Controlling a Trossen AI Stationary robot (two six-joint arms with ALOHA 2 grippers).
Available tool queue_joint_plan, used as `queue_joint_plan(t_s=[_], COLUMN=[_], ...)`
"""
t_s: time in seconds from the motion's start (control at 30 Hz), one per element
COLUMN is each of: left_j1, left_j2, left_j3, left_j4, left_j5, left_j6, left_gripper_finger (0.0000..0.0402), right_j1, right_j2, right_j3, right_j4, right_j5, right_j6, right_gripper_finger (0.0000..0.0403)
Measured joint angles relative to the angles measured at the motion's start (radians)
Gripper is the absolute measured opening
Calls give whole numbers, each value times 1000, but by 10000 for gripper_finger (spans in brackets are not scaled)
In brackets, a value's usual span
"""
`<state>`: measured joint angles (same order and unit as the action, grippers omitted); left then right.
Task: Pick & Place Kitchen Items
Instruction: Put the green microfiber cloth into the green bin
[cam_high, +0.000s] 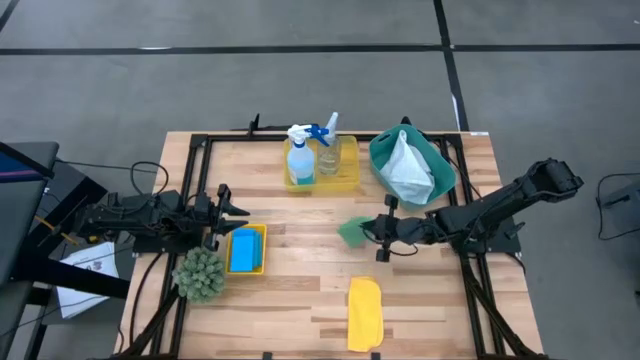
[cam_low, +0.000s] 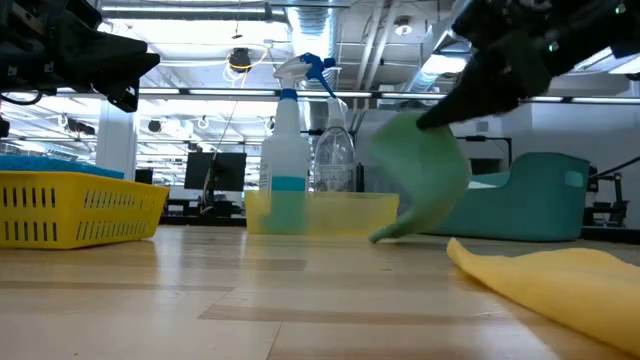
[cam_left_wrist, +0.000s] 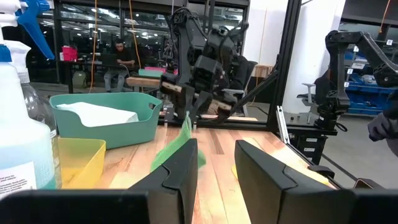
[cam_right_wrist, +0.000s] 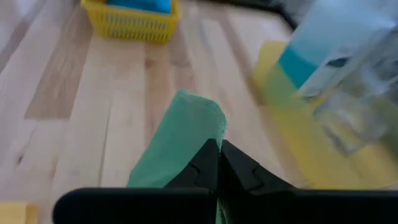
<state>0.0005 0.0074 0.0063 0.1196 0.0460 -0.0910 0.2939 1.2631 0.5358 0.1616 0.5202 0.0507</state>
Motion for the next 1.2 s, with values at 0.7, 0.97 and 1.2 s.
queue_joint_plan(t_s=[0.7, 0.97, 1.2], left_j1=[0, 0, 0], left_j2=[0, 0, 0], left_j3=[0, 0, 0], left_j4=[0, 0, 0], left_j5=[0, 0, 0], left_j6=[0, 0, 0], left_gripper_finger=[104, 104, 104], right_j1=[-3, -2, -3], right_j2=[-325, -453, -510], right_j3=[0, 0, 0], right_j4=[-158, -159, -158], right_j5=[342, 547, 699], right_j6=[26, -73, -151], right_gripper_finger=[0, 0, 0])
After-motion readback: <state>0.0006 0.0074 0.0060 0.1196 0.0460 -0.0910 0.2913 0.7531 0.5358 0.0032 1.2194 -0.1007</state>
